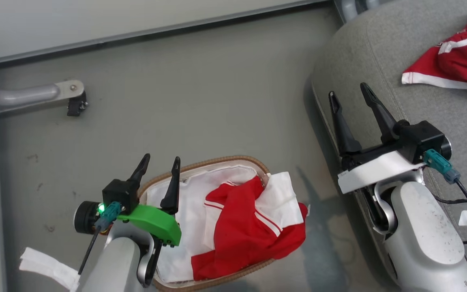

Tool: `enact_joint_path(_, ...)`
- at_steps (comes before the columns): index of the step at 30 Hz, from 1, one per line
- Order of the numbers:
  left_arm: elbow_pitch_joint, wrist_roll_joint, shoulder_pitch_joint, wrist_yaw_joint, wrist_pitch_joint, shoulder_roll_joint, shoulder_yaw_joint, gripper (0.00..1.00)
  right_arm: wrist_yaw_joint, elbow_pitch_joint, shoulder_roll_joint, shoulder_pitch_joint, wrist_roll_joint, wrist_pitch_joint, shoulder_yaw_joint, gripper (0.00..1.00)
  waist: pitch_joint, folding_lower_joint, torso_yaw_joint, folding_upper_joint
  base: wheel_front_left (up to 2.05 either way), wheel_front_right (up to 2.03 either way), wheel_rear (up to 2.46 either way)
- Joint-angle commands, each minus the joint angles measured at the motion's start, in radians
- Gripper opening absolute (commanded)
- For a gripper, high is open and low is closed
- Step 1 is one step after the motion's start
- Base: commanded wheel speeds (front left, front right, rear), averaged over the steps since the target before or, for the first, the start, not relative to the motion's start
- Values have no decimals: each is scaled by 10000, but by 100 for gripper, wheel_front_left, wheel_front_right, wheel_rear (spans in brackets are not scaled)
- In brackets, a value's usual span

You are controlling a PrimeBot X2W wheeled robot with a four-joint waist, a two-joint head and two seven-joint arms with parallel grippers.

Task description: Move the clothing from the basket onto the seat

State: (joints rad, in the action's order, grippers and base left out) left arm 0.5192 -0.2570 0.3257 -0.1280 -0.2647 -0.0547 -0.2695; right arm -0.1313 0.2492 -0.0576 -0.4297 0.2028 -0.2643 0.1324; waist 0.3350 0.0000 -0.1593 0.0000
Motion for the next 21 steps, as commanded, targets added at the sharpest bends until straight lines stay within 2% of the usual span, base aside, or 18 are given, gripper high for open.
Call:
enact_joint_path(1, 178, -166, 409, -37, 6, -201, -100, 100, 10, -97, 26, -229, 43, -2, 8, 100, 1464, 0, -1057, 0, 0, 0, 0)
enact_joint_path(8, 1261, -664, 1507, -32, 6, -563, -1053, 100, 12, -523, 63, -676, 430, -2, 106, 100, 2680, 0, -1560, 0, 0, 0, 0)
enact_joint_path(21, 3560, -1900, 3112, -33, 7, -721, -2681, 100, 10, -1094, 65, -1022, 510, -2, 132, 100, 4270, 0, -2077, 0, 0, 0, 0)
